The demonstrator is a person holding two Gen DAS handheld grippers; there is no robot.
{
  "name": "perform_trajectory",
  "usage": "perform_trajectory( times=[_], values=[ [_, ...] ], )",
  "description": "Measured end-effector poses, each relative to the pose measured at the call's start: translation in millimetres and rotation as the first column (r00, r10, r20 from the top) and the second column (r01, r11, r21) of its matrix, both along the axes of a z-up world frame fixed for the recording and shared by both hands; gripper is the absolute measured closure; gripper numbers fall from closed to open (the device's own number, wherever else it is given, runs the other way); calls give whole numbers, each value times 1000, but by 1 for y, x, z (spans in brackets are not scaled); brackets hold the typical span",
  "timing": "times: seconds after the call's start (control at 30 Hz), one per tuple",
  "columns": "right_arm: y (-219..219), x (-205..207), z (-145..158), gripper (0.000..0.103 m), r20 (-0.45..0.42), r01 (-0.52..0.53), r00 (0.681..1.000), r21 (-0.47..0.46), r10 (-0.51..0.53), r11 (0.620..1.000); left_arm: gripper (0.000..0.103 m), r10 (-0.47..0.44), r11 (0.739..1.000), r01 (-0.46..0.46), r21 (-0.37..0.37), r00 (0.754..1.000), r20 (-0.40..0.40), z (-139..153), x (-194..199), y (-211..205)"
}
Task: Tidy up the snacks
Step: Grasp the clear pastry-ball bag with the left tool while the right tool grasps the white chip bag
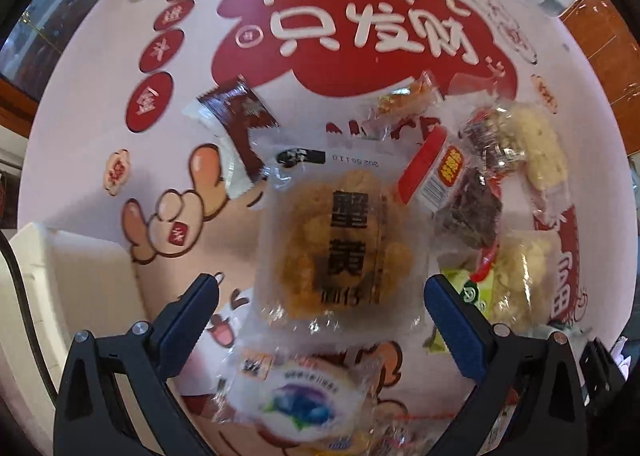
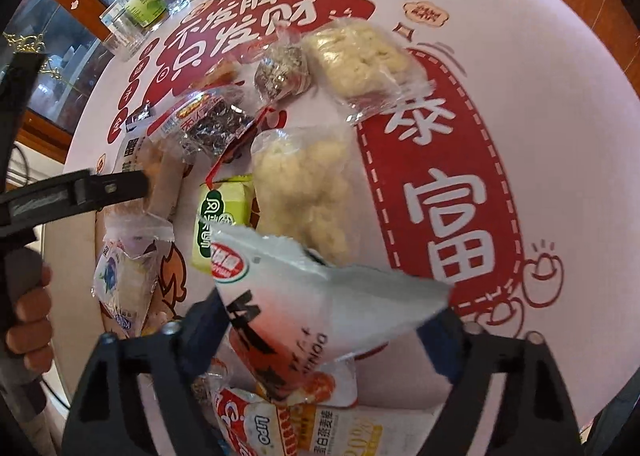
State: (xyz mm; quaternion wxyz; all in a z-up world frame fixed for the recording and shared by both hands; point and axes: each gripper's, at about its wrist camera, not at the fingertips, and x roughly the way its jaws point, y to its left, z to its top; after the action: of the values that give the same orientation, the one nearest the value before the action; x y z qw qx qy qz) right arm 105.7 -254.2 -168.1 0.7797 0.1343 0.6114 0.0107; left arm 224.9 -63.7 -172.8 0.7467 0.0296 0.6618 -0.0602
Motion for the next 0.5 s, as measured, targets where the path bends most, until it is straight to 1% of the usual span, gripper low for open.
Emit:
perform_trajectory(
  times=[0.07,0.1,0.17,0.3,0.33,0.4,0.47,0.5],
  values=[
    [-1,0,-4,32,-10,-4,1000,11,5,1000,1,0,1000,0,4,1000,-13,-7,3,-5],
    [-1,0,-6,37,-9,-5,1000,15,5,1000,1,0,1000,0,16,1000,-16,-9,4,-7],
    [-1,-1,-6,40,-3,-9,1000,24,9,1000,1,0,999,1,38,1000,-22,-16,6,-13],
    [1,-2,-5,45,11,-31,999,25,30,999,1,5,999,-3,54,999,-36,-27,11,-21],
    [1,-3,-4,46,15,-36,999,26,35,999,3,8,998,-6,55,999,-38,-29,12,-21],
    [0,-4,-2,48,25,-42,999,29,42,999,15,15,999,-13,50,999,-39,-34,12,-21],
    [0,-3,2,49,38,-46,998,23,46,999,21,21,999,-20,42,999,-28,-36,11,-19],
    [0,-4,4,49,44,-48,998,22,47,999,22,25,999,-25,36,1000,-19,-36,10,-16]
  ],
)
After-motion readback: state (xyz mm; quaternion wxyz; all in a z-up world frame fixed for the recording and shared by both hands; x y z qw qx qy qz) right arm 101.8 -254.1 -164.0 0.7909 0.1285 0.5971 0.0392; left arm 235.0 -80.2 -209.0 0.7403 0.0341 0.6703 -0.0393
